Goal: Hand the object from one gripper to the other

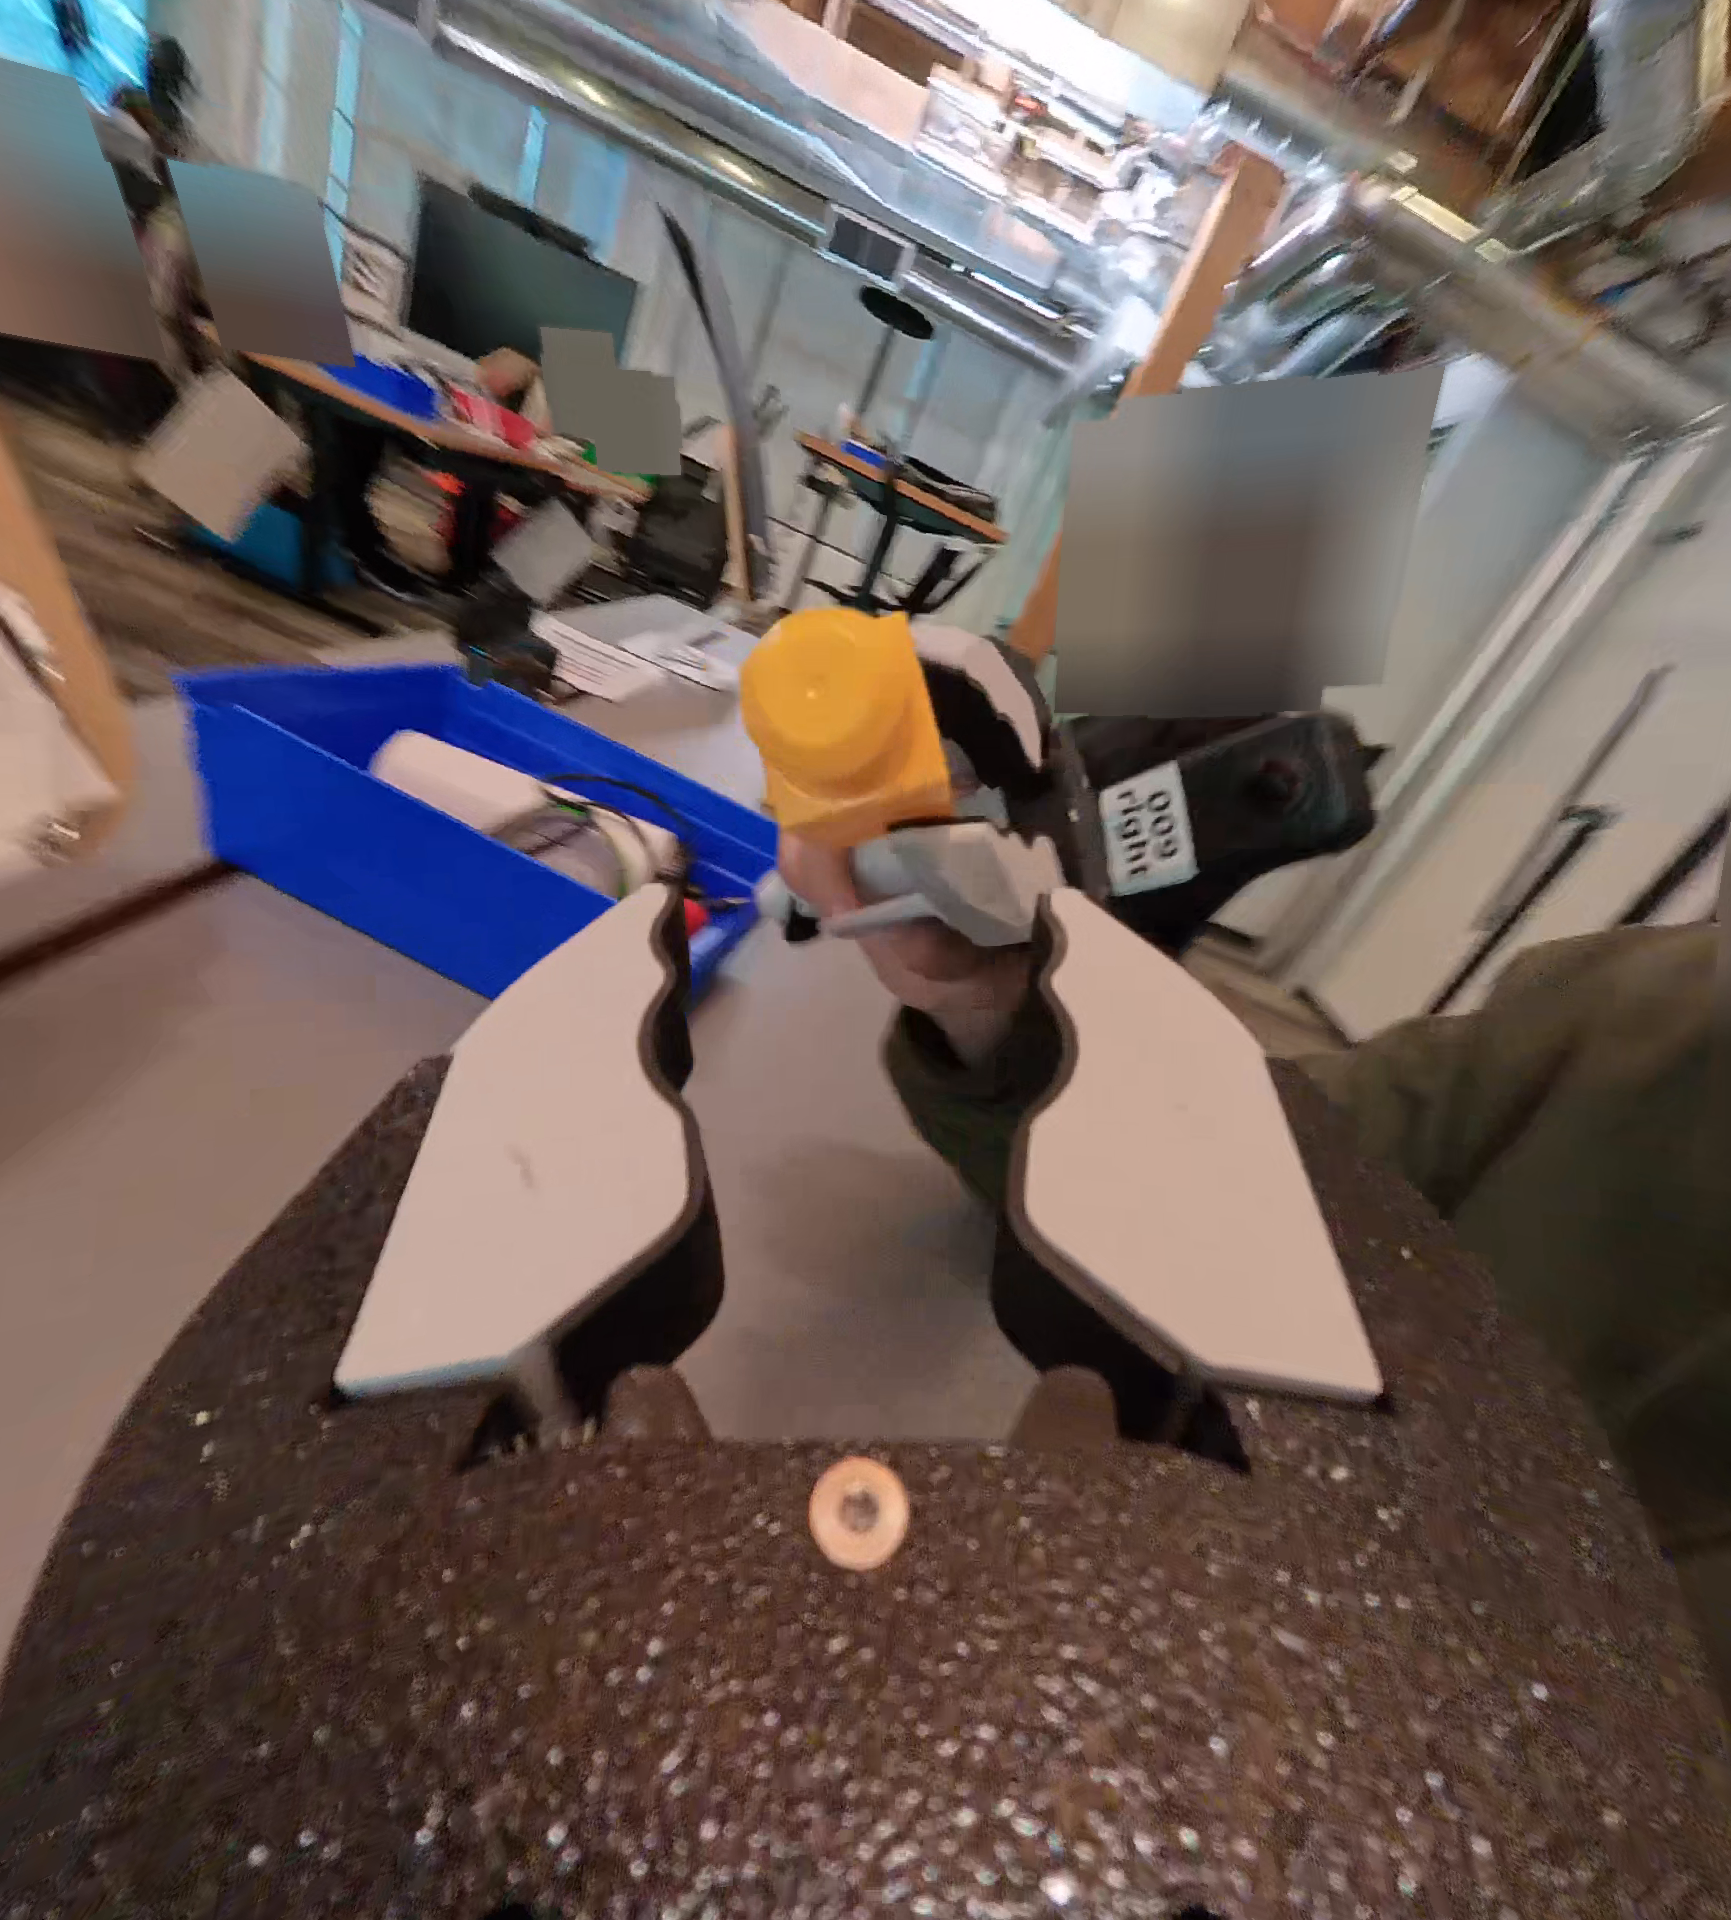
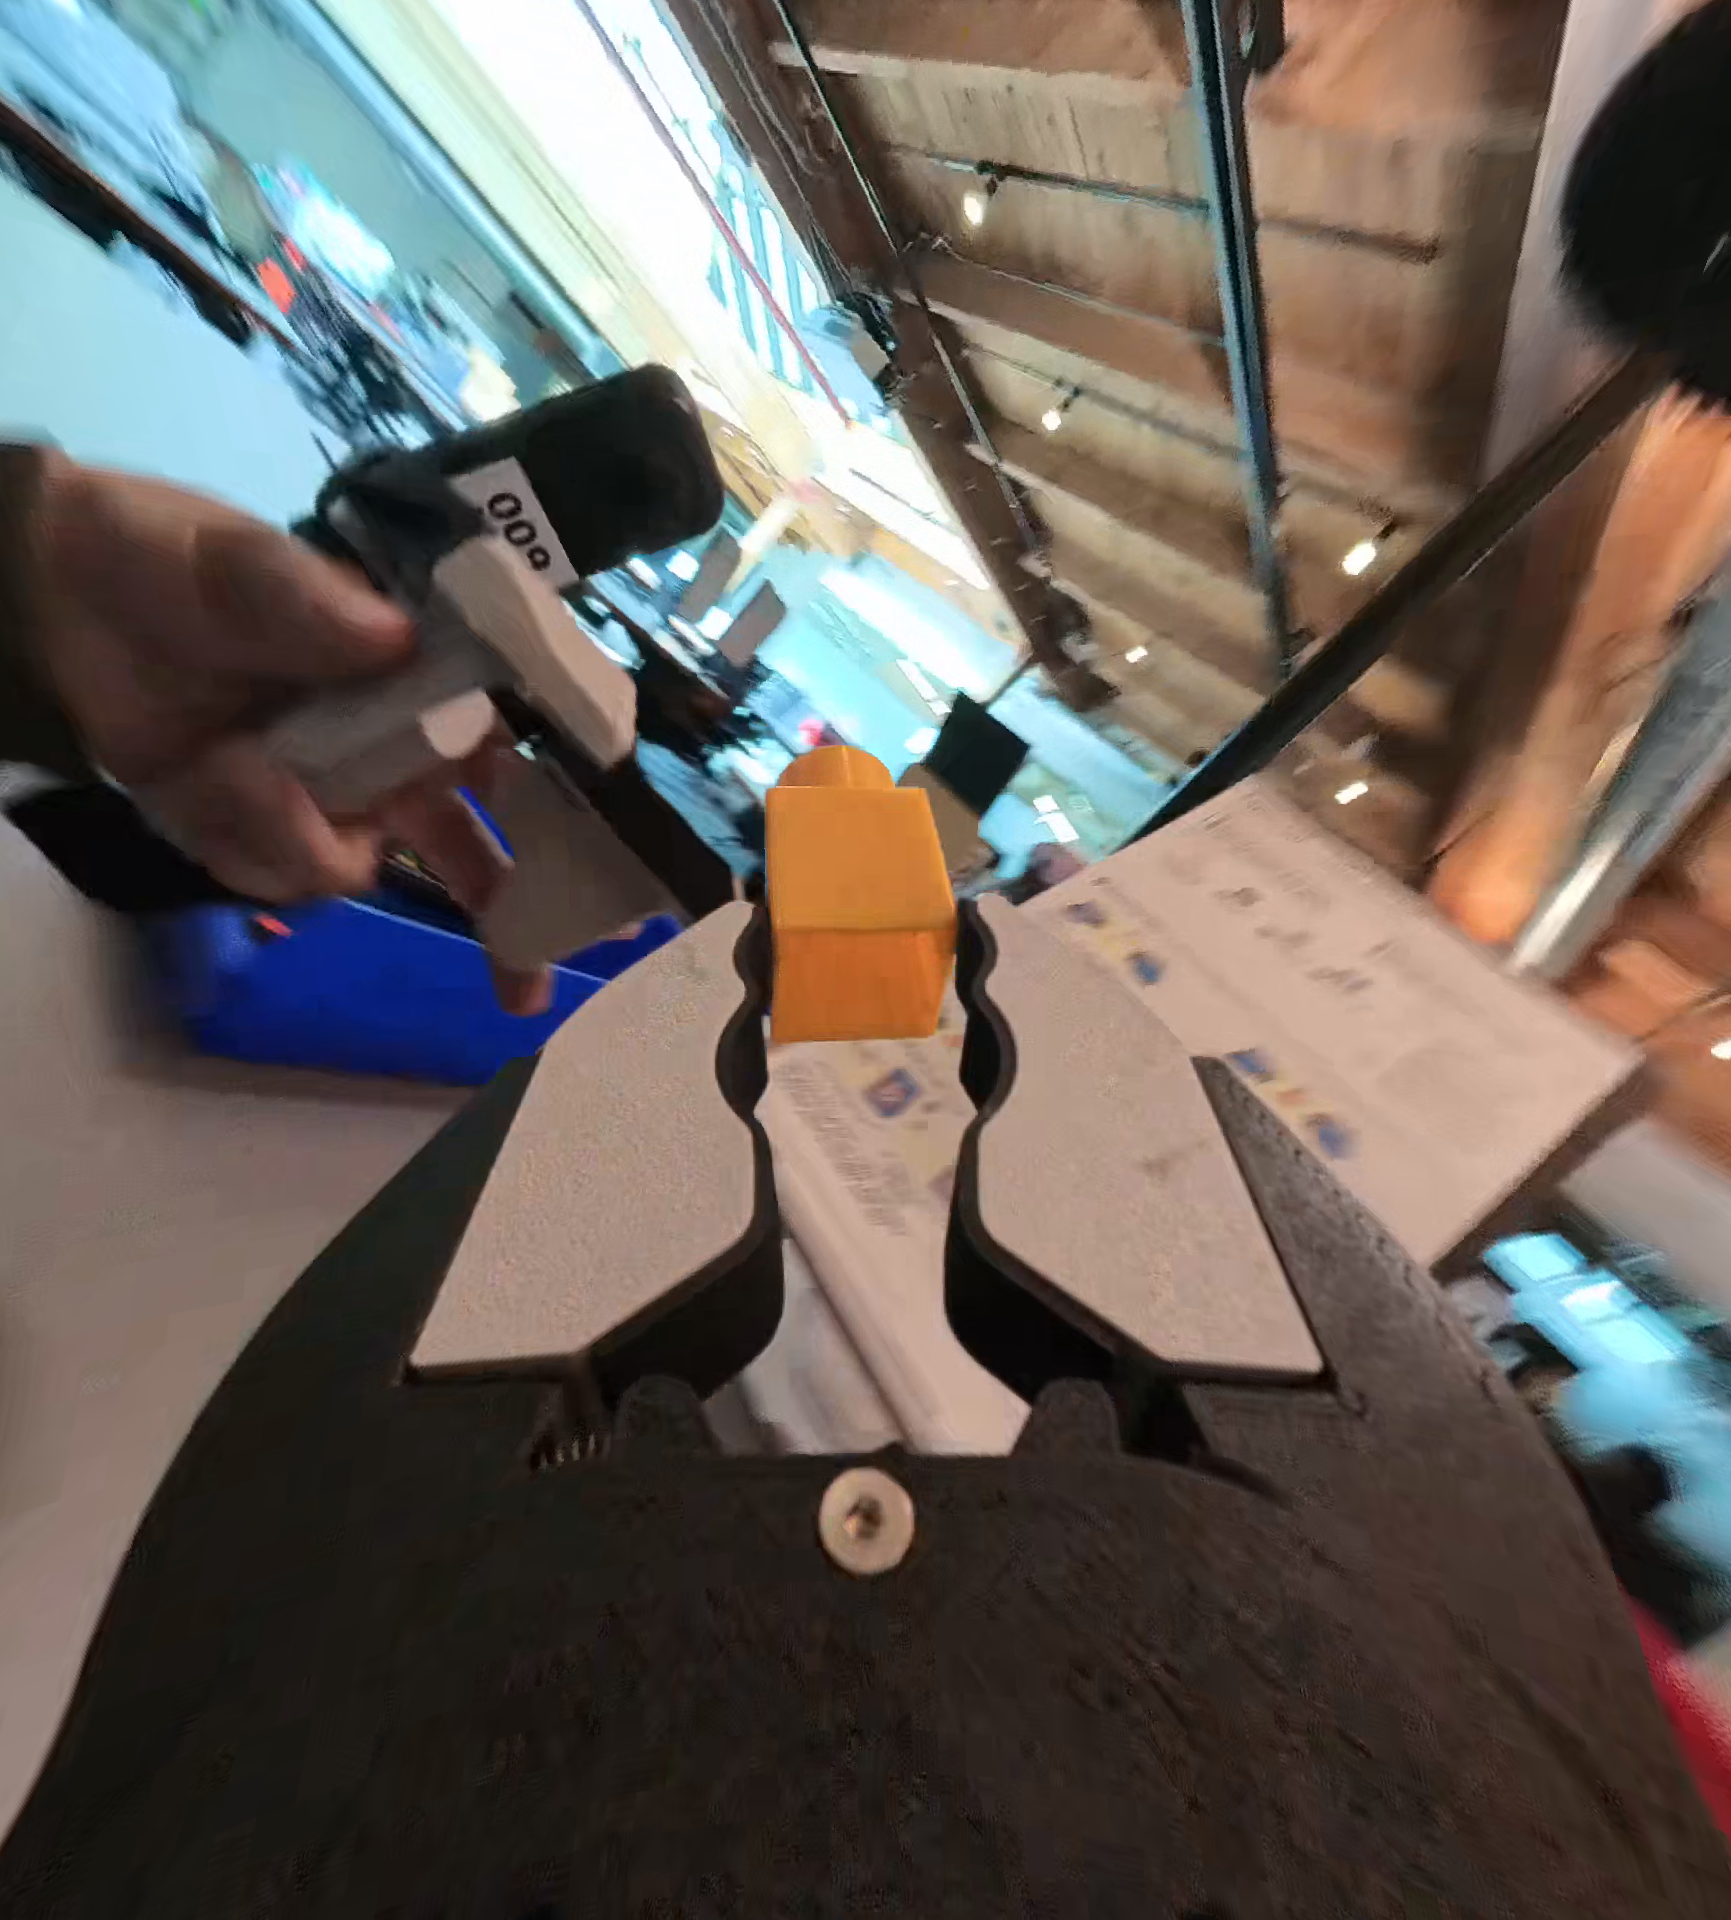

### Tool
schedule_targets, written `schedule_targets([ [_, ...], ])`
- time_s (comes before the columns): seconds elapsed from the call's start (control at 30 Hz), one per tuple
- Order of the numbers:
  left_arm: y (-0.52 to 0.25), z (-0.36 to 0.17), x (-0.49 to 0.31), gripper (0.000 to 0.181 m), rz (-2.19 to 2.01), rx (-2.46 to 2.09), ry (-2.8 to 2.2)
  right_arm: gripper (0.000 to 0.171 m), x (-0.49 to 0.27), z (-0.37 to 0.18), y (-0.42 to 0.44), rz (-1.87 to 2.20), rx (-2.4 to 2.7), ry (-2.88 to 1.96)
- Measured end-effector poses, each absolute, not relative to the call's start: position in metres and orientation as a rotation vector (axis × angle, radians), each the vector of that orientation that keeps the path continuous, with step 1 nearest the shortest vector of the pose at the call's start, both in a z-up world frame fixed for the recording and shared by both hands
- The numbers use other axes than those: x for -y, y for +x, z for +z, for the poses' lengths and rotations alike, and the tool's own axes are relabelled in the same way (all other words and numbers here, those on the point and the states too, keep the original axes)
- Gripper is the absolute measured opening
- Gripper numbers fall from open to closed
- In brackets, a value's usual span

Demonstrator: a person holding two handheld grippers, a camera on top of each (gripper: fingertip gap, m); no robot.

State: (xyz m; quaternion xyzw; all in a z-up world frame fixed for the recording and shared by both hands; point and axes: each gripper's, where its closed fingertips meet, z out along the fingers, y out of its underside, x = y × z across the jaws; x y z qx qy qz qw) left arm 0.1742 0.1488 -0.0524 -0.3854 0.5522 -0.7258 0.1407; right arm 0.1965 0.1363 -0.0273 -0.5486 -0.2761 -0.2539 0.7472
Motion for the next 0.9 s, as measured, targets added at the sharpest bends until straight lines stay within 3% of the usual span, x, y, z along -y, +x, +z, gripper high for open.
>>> schedule_targets([
  [0.2,0.176,-0.066,-0.147,0.061,-2.106,-1.658,-1.244,0.034,-0.143,-0.047,0.180,-0.946,0.910,-1.119],
  [0.27,0.177,-0.068,-0.146,0.060,-2.068,-1.676,-1.229,0.034,-0.146,-0.052,0.174,-0.954,0.942,-1.107],
  [0.37,0.173,-0.069,-0.142,0.039,-2.025,-1.721,-1.121,0.034,-0.147,-0.056,0.165,-0.903,0.969,-1.103],
  [0.53,0.172,-0.068,-0.145,0.037,-1.858,-1.734,-0.942,0.037,-0.147,-0.059,0.165,-0.750,0.922,-1.151],
  [0.67,0.170,-0.065,-0.149,0.037,-1.646,-1.726,-0.745,0.068,-0.148,-0.049,0.179,-0.276,0.618,-1.313],
  [0.8,0.162,-0.056,-0.142,0.036,-1.515,-1.708,-0.515,0.088,-0.145,-0.051,0.177,0.570,0.265,-1.463],
  [0.87,0.160,-0.051,-0.138,0.036,-1.442,-1.681,-0.408,0.083,-0.137,-0.055,0.167,1.009,0.165,-1.474],
  [0.9,0.158,-0.050,-0.134,0.036,-1.412,-1.671,-0.347,0.069,-0.132,-0.052,0.164,1.175,0.149,-1.433],
])
